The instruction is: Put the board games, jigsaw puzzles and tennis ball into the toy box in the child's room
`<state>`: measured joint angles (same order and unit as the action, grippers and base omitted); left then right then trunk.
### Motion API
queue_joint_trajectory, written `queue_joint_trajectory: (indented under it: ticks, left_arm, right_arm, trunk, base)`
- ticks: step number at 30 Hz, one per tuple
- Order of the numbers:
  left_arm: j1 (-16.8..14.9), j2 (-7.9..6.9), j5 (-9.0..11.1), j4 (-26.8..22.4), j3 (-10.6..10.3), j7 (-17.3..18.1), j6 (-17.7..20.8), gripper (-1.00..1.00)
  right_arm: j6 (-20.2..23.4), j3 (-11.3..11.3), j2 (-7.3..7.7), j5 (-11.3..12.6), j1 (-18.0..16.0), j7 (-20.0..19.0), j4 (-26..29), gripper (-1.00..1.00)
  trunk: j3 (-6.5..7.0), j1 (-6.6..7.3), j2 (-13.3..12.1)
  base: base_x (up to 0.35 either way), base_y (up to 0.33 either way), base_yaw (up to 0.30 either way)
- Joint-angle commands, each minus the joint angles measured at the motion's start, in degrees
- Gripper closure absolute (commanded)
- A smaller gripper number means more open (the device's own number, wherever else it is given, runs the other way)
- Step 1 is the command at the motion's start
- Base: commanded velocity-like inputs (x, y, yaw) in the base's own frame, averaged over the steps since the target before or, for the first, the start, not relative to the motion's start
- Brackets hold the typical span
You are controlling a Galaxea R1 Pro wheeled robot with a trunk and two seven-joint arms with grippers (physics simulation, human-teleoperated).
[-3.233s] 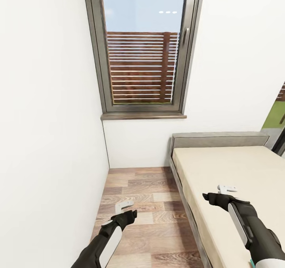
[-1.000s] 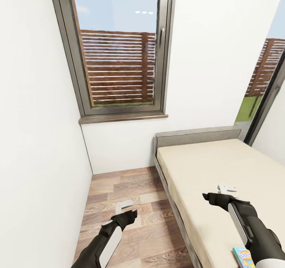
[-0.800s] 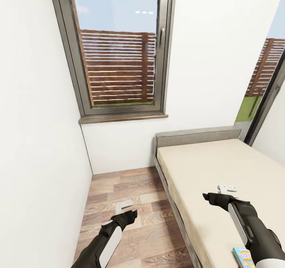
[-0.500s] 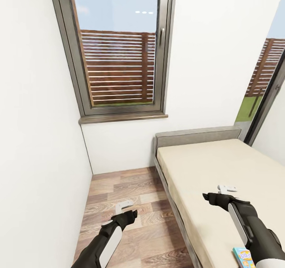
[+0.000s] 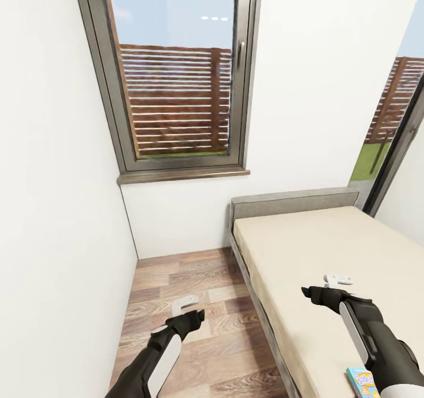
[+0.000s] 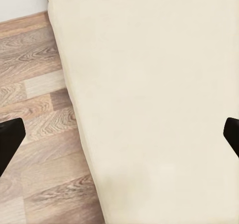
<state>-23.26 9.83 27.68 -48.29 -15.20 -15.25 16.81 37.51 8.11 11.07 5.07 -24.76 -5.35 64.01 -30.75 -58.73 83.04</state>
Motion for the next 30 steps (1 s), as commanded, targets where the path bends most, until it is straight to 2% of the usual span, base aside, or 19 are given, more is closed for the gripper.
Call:
queue_joint_trajectory:
  ticks: [1, 7, 20, 30]
  left_arm:
    - [0.0, -0.04, 0.6, -0.3, -0.2, -0.5, 0.2, -1.00]
    - [0.0, -0.06, 0.6, -0.9, -0.2, -0.5, 0.3, -1.00]
    - [0.0, -0.07, 0.6, -1.3, -0.2, -0.6, 0.4, -1.00]
    - [0.1, -0.07, 0.6, -1.4, -0.2, -0.7, 0.4, -1.00]
  right_arm:
    - [0.3, 0.1, 0.00, 0.5, 0.0, 0.0, 0.1, -1.00]
    - [0.3, 0.1, 0.00, 0.5, 0.0, 0.0, 0.2, -1.00]
    - [0.3, 0.0, -0.01, 0.5, 0.0, 0.0, 1.2, -1.00]
    - [0.3, 0.0, 0.00, 0.5, 0.0, 0.0, 1.3, -1.00]
  trunk:
    - [-0.06, 0.00, 0.0]
    - [-0.06, 0.00, 0.0]
    - [-0.06, 0.00, 0.0]
    - [-0.06, 0.00, 0.0]
  base:
    - [0.000, 0.000, 0.000]
    - [0.012, 0.000, -0.021]
    - [0.016, 0.000, -0.172]
    - [0.003, 0.000, -0.055]
